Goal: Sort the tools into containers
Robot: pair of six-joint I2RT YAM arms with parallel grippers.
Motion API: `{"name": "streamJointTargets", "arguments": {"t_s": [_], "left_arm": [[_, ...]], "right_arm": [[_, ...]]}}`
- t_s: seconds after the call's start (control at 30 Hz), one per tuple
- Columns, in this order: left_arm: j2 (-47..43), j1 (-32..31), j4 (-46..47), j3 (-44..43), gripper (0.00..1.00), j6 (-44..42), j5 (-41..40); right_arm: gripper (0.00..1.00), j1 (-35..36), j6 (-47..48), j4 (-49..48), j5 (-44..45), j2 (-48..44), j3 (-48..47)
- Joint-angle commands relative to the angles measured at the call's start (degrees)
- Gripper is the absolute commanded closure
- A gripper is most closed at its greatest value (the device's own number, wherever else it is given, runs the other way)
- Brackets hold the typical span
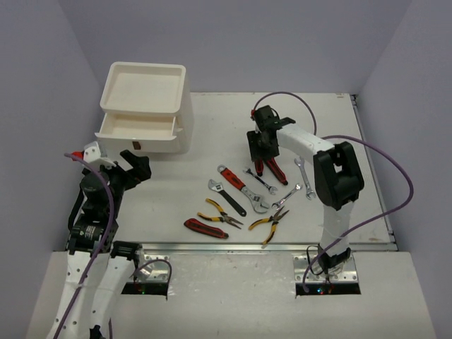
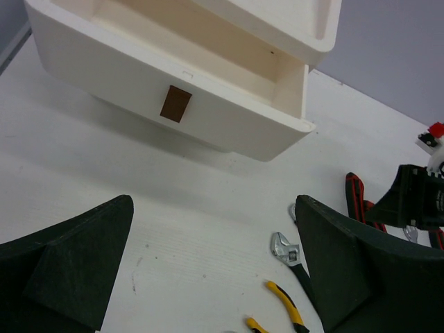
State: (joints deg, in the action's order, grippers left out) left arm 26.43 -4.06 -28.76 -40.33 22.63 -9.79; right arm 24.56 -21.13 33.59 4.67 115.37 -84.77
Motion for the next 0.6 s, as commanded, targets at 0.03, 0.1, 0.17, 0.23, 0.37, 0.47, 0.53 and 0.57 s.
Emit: {"name": "streamJointTargets", "arguments": {"t_s": [0.03, 0.1, 0.17, 0.23, 0.37, 0.47, 0.53, 0.57], "left_arm": [[-0.9, -1.5, 3.2, -0.1, 0.00, -1.0, 1.7], [-0.6, -2.2, 3.3, -0.2, 0.00, -1.2, 2.2], [0.3, -3.0, 3.3, -0.4, 0.00, -1.5, 3.2], [0.9, -3.2, 3.3, -0.5, 0.00, -1.7, 3.8], [1.0, -3.7, 3.2, -0.5, 0.00, -1.8, 3.8], [1.2, -3.9, 3.4, -0.5, 0.00, -1.8, 4.2], [1.1, -3.9, 3.3, -0.6, 0.00, -1.8, 4.3], [1.2, -3.9, 3.1, -0.6, 0.00, -1.8, 4.3]], "right_arm": [[0.44, 0.5, -1.9, 3.8, 2.0, 4.2, -4.7], [0.44, 0.4, -2.0, 2.5, 0.9, 4.3, -3.6], [0.46, 0.4, -2.0, 2.2, 1.0, 5.0, -3.2], [0.47, 0.0, -2.3, 2.1, 1.6, 5.6, -2.6], [0.50, -0.6, -2.9, -0.4, 0.4, 6.2, 0.4], [0.54, -0.6, -2.8, -0.3, 0.4, 7.8, -0.2], [0.59, -0.6, -2.7, -0.3, 0.8, 8.7, -0.6], [0.62, -0.6, -2.5, -0.6, 0.8, 8.8, -0.7]]}}
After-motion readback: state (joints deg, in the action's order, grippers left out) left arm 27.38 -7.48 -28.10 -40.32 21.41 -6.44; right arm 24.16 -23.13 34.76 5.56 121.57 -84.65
